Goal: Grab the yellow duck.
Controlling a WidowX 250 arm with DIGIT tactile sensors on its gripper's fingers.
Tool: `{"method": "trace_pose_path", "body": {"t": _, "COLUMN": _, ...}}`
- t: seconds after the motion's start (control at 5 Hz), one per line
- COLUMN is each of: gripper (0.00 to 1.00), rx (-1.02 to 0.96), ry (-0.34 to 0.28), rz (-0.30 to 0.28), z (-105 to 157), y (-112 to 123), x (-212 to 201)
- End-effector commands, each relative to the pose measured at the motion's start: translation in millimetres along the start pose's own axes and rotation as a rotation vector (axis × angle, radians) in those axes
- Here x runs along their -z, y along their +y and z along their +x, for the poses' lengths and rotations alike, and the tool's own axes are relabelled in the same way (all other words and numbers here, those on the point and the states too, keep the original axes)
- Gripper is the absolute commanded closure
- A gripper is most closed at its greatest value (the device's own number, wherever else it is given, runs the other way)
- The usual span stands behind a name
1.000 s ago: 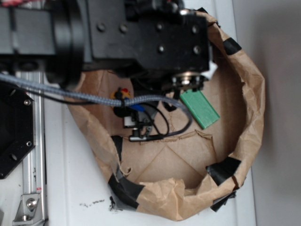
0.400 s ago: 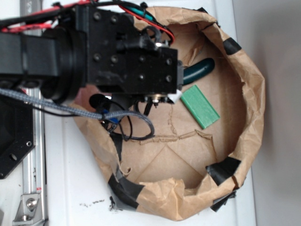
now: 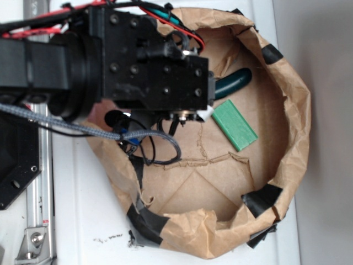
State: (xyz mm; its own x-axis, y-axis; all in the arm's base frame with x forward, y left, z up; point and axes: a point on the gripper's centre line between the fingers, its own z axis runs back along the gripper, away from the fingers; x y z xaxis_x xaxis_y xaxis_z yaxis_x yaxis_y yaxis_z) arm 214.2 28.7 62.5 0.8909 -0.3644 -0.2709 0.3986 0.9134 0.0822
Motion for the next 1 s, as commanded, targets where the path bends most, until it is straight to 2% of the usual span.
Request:
{"method": "trace_pose_path", "body": {"t": 0.0, "gripper": 0.0, "rx": -0.067, "ry": -0.109, "rz": 0.07, "z": -8, "y": 12, "x": 2}}
{"method": "trace_pose_path", "body": {"t": 0.2, "gripper": 0.0, "rx": -0.072, "ry": -0.166, "rz": 0.081, "z": -10, "y": 13, "x": 2}}
{"method": "trace_pose_path", "body": {"t": 0.4, "gripper": 0.0, "rx": -0.069, "ry": -0.198, "rz": 0.057, "z": -6, "y": 20, "x": 5}}
{"method": "trace_pose_path", "body": {"t": 0.8, "gripper": 0.0, "rx": -0.085, "ry": -0.199, "rz": 0.007, "z": 0, "y": 29, "x": 10}}
